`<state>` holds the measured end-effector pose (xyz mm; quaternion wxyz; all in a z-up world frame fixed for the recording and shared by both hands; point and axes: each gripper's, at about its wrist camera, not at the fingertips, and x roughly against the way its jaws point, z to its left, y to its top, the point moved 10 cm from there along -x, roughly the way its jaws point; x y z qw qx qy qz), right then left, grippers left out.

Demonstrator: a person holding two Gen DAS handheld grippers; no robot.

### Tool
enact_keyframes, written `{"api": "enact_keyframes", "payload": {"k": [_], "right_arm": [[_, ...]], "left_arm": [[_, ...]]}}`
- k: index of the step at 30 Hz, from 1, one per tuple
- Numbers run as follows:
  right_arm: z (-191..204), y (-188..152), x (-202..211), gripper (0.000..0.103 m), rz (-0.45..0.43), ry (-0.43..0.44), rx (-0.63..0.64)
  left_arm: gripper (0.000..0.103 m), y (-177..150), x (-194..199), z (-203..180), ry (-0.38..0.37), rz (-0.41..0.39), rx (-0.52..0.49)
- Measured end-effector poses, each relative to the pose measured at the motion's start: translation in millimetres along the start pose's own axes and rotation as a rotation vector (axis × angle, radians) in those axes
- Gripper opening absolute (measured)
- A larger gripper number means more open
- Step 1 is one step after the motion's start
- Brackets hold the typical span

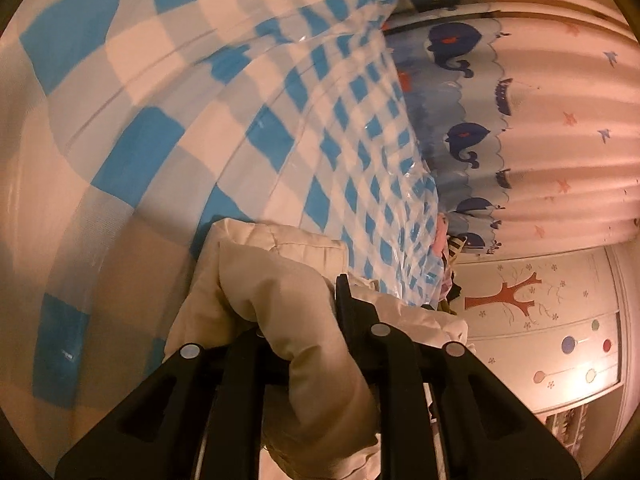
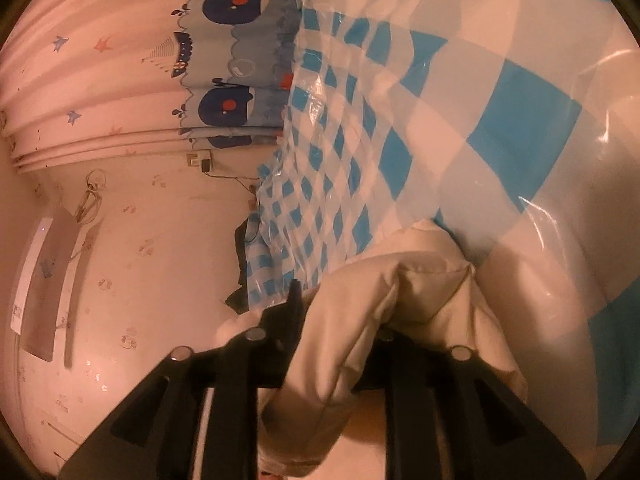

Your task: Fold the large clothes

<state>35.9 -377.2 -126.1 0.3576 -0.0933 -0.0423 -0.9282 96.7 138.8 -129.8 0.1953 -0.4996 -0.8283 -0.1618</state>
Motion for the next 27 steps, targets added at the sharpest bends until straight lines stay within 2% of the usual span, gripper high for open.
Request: {"api": "enact_keyframes", "payload": {"k": [3, 4, 6, 7, 8, 9, 11, 14, 15, 17, 18, 19, 20, 23, 25, 27], "right_arm": [[10, 0, 3, 0.051, 0.03, 0.026, 0.003], [14, -1, 5, 0.054, 0.036, 0.023, 0.008], [24, -1, 9, 0.071, 0.036, 0.021, 0.025], [29, -2, 13, 0.075, 0.026, 0.018, 0.034], [34, -2, 16, 0.079, 0.019, 0.019, 0.04], [39, -2, 17, 0.081, 0.014, 0.026, 0.044], [46, -3, 18, 0.082, 0.009, 0.023, 0.061], [58, -13, 20, 0.083, 0.008, -0.076, 0.184], [67, -23, 15, 0.083, 0.03, -0.128, 0.272], [75, -44, 5, 0.083, 0.076, -0.225, 0.413], [80, -61, -6, 0.082, 0.121, -0.309, 0.531], [81, -71, -14, 0.082, 0.148, -0.351, 0.595], [83, -86, -28, 0.083, 0.191, -0.421, 0.687], [77, -111, -64, 0.082, 0.27, -0.559, 0.847], [67, -118, -84, 0.082, 0.294, -0.653, 0.92], [55, -116, -112, 0.082, 0.313, -0.754, 0.99]], "left_arm": [[0.023, 1, 3, -6, -0.029, 0.013, 0.013], [0.025, 2, 6, -10, -0.054, 0.011, 0.025], [0.043, 6, 15, -21, -0.111, -0.002, 0.054], [0.047, 9, 21, -28, -0.139, -0.021, 0.074], [0.056, 11, 26, -33, -0.159, -0.038, 0.088], [0.065, 14, 31, -38, -0.181, -0.056, 0.105], [0.073, 21, 41, -47, -0.183, -0.114, 0.118], [0.078, 28, 56, -62, -0.157, -0.205, 0.077], [0.078, 28, 60, -69, -0.139, -0.223, 0.047], [0.079, 20, 62, -87, -0.107, -0.224, -0.063], [0.079, 4, 54, -105, -0.069, -0.196, -0.183], [0.079, -9, 45, -115, -0.046, -0.16, -0.259], [0.079, -33, 27, -130, -0.023, -0.087, -0.364], [0.079, -98, -24, -159, 0.021, 0.09, -0.604], [0.079, -137, -61, -170, 0.069, 0.184, -0.746], [0.08, -157, -94, -171, 0.136, 0.223, -0.834]]}}
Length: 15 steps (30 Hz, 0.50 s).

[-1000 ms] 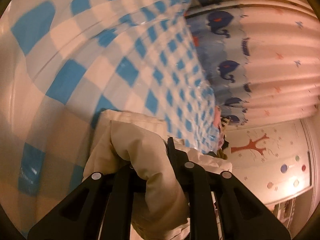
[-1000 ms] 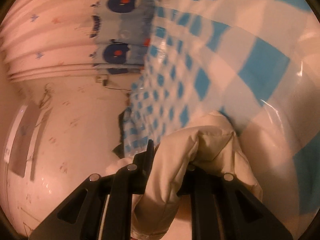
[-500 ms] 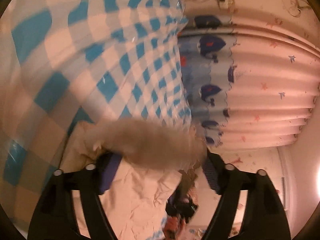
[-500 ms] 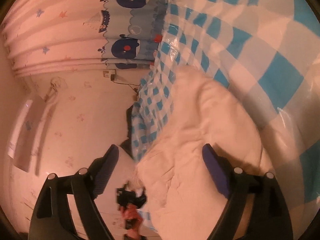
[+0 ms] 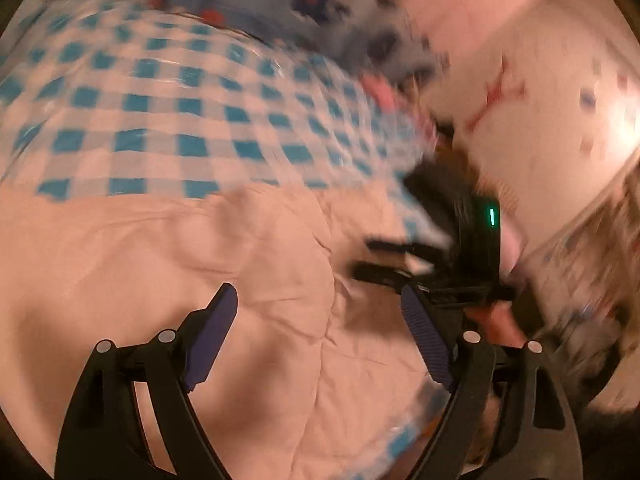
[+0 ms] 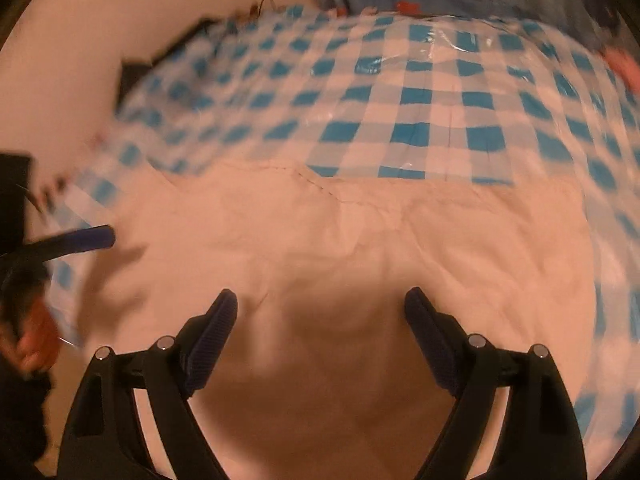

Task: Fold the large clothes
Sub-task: 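Press the folded coat flat with both tools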

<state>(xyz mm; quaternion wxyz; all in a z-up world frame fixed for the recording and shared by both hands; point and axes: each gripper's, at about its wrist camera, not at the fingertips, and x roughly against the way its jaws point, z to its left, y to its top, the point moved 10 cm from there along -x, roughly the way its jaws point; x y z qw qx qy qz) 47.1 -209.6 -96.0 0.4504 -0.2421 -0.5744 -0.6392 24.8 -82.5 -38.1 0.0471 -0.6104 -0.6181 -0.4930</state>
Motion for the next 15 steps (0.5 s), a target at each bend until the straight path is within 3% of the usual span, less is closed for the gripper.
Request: {"api": "enact_keyframes", "payload": {"k": [2, 4, 7, 10, 12, 15], "right_arm": [[-3, 10, -25, 0.083, 0.033, -0.109, 0.05], [-14, 19, -45, 0.083, 0.055, -0.178, 0.041], [-39, 24, -77, 0.088, 0.1, -0.199, -0.028], [-50, 22, -94, 0.091, 0.124, -0.164, -0.096], [-49, 23, -93, 0.091, 0.125, -0.151, -0.102], [-49, 29, -62, 0.09, 0.045, -0.102, -0.141]], "left_arm": [[0.079, 4, -27, 6, 0.085, 0.033, -0.029], [0.079, 10, -50, 29, 0.222, 0.049, -0.031], [0.079, 14, -75, 82, 0.354, 0.071, 0.069], [0.079, 10, -82, 109, 0.311, 0.075, 0.17], [0.079, 10, -77, 108, 0.304, 0.068, 0.172], [0.079, 15, -50, 102, 0.302, 0.018, 0.186]]}}
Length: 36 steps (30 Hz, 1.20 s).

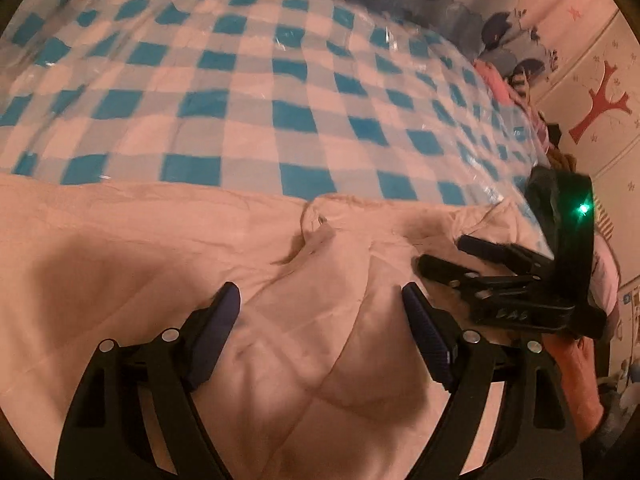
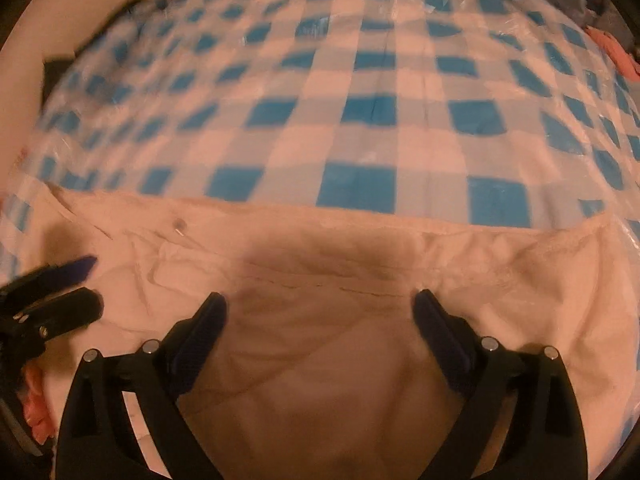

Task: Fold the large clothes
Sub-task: 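Press the folded coat flat with both tools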

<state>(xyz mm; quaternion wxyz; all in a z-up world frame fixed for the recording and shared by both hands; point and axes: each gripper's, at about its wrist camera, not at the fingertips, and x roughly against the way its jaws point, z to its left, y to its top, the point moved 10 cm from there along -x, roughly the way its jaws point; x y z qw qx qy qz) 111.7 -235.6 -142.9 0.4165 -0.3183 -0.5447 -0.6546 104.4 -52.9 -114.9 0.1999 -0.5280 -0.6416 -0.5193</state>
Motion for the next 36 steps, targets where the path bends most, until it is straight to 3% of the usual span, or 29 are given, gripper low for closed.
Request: {"api": "enact_keyframes", "payload": {"k": [4, 6, 10, 17, 21, 26, 31, 36], "right_arm": [[-27, 5, 40, 0.091, -0.111, -0.035, -0.033], [-50, 3, 37, 0.092, -0.101, -0.064, -0.069], [-79, -10, 3, 0.092, -0.053, -0.068, -0.13], [-84, -10, -6, 0.092, -0.049, -0.055, -0.142], [-58, -8, 45, 0.092, -0.151, -0.042, -0.077], [-23, -33, 92, 0.092, -0.221, -0.025, 0.004], [-46, -69, 48, 0.093, -0.138, -0.02, -0.063], [-40, -72, 46, 0.096, -0.161, -0.052, -0.028]], "left_arm": [[0.08, 15, 33, 27, 0.064, -0.107, 0.034], [0.08, 17, 34, 56, 0.108, -0.11, 0.075], [0.08, 10, 9, 91, 0.105, -0.075, 0.139], [0.08, 7, -2, 92, 0.13, -0.085, 0.119], [0.08, 1, 34, 81, 0.143, -0.126, 0.09], [0.08, -24, 74, 74, 0.201, -0.178, 0.034], [0.08, -46, 73, 78, 0.268, -0.18, -0.026], [0.082, -56, 67, 79, 0.317, -0.21, -0.065]]}}
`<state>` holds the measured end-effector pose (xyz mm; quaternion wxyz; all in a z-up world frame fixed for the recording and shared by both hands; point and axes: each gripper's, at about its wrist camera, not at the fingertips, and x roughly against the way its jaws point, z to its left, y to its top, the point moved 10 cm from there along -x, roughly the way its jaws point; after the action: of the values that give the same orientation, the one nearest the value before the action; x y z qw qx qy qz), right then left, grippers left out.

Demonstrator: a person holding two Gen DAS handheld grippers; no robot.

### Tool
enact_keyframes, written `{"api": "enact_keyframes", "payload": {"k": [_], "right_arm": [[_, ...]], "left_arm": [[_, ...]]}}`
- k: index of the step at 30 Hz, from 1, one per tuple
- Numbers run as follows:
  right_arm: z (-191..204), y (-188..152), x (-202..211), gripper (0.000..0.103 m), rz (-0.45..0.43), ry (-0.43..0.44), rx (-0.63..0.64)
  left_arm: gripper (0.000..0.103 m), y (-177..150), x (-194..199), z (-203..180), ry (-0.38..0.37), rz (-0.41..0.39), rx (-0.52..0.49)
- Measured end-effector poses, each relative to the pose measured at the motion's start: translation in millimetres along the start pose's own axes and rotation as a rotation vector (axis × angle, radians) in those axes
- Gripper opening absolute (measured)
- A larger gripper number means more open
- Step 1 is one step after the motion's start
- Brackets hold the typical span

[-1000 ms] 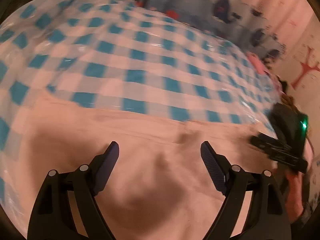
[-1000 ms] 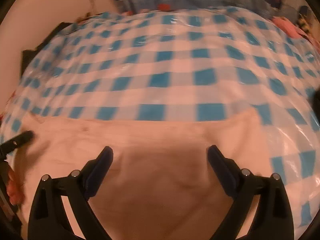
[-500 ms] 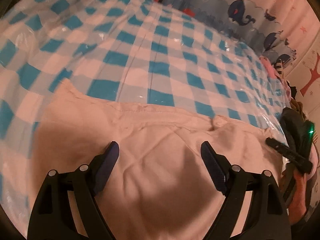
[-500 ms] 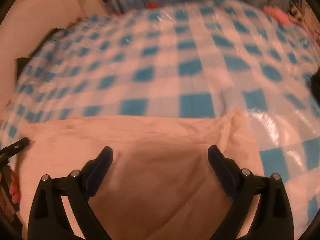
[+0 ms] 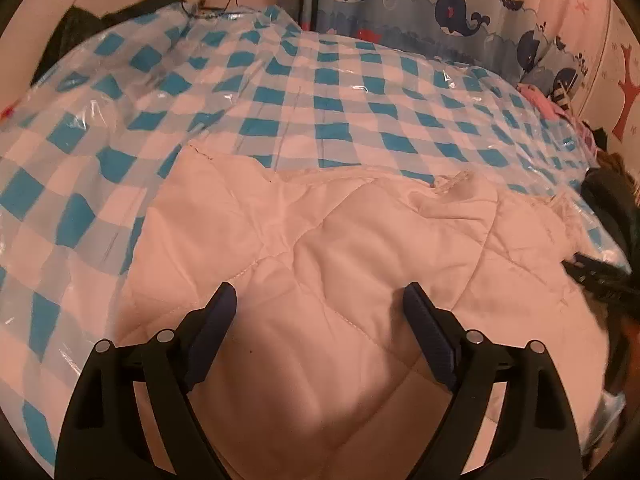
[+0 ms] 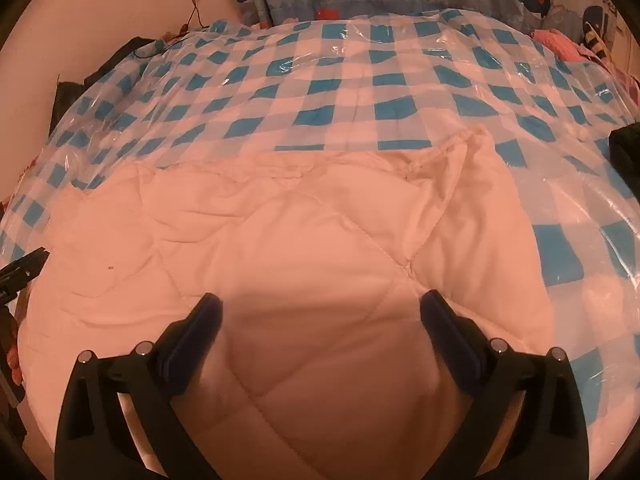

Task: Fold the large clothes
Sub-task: 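Press the folded coat flat with both tools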

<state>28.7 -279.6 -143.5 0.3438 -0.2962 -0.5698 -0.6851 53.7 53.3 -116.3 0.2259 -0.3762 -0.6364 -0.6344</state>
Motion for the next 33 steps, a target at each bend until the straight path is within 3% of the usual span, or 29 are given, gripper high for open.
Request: {"api": "enact_keyframes", "payload": {"k": [3, 7, 9, 11, 17, 22, 26, 30, 33], "right_arm": [[3, 1, 24, 0.096, -0.046, 0.023, -0.015], [2, -10, 57, 0.096, -0.135, -0.009, 0.003], [-9, -23, 51, 0.096, -0.114, -0.031, -0.013], [-19, -36, 37, 0.096, -0.093, 0.004, -0.052], [-15, -35, 45, 0.096, -0.092, -0.01, -0.065], [26, -12, 66, 0.096, -0.138, 0.034, 0.018], [76, 19, 58, 0.096, -0.151, 0.085, 0.105], [122, 35, 16, 0.096, -0.091, 0.111, 0.171], [131, 10, -45, 0.097, 0.072, 0.067, 0.217]], "left_arm": [[0.082, -2, 3, 0, 0.009, -0.014, -0.011], [0.082, -4, 6, 0, 0.013, -0.034, -0.023], [0.082, -4, 7, 0, 0.017, -0.044, -0.025], [0.082, -4, 9, -2, 0.014, -0.052, -0.026], [0.082, -6, 12, -4, 0.023, -0.078, -0.043], [0.082, -7, 13, -4, 0.021, -0.094, -0.044], [0.082, -7, 14, -4, 0.023, -0.101, -0.046], [0.082, -7, 15, -4, 0.02, -0.111, -0.044], [0.084, -7, 16, -2, 0.014, -0.119, -0.035]]}}
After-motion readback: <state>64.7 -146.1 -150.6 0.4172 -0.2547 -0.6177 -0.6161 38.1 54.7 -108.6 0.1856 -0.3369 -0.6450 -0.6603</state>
